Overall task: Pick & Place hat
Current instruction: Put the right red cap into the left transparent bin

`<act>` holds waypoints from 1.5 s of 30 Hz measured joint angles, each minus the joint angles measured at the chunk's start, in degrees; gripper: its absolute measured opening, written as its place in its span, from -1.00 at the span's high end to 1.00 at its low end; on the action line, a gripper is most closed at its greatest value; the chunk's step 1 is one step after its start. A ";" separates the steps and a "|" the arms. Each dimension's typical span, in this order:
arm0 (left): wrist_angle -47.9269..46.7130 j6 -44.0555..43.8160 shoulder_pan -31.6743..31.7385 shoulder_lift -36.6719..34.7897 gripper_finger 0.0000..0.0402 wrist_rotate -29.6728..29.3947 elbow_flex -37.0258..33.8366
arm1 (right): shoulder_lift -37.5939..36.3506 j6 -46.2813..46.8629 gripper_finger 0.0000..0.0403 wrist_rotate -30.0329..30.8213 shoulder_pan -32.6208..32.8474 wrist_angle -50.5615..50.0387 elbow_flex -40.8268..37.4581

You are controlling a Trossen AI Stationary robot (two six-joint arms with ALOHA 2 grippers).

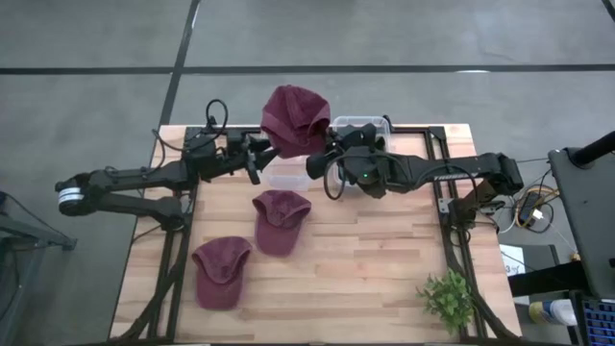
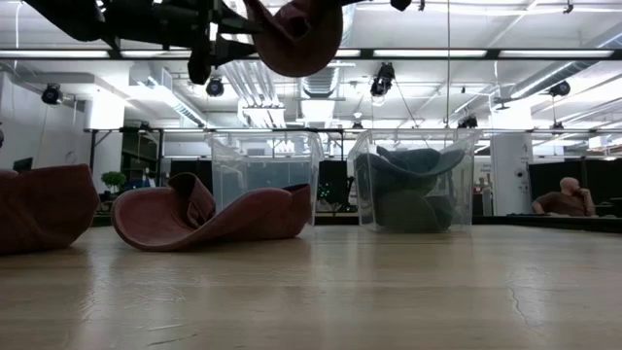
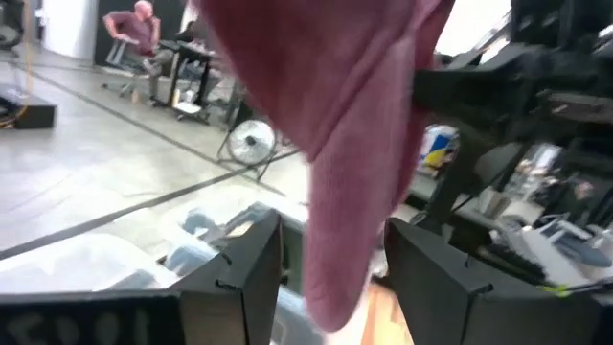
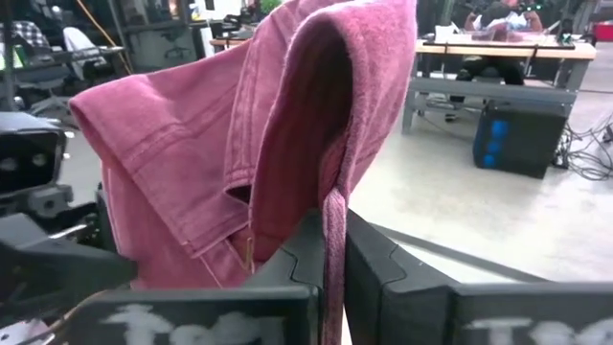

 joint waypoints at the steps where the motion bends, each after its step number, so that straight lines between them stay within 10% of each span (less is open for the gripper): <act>1: -0.38 0.53 0.00 0.00 0.11 -0.63 -0.02 | 0.00 -0.09 0.94 -0.02 0.10 0.02 0.00; 31: -1.76 -2.15 -0.01 3.40 0.14 -2.91 5.00 | 2.55 -1.08 0.94 -7.42 0.40 3.90 1.28; 40: -3.96 -2.46 -0.33 5.17 0.86 -1.92 5.75 | 2.64 -2.06 0.94 -7.65 0.40 3.33 1.62; 45: -4.27 -2.21 -0.33 4.64 0.94 -1.12 5.75 | 2.63 -3.83 0.87 -8.38 0.40 3.19 1.68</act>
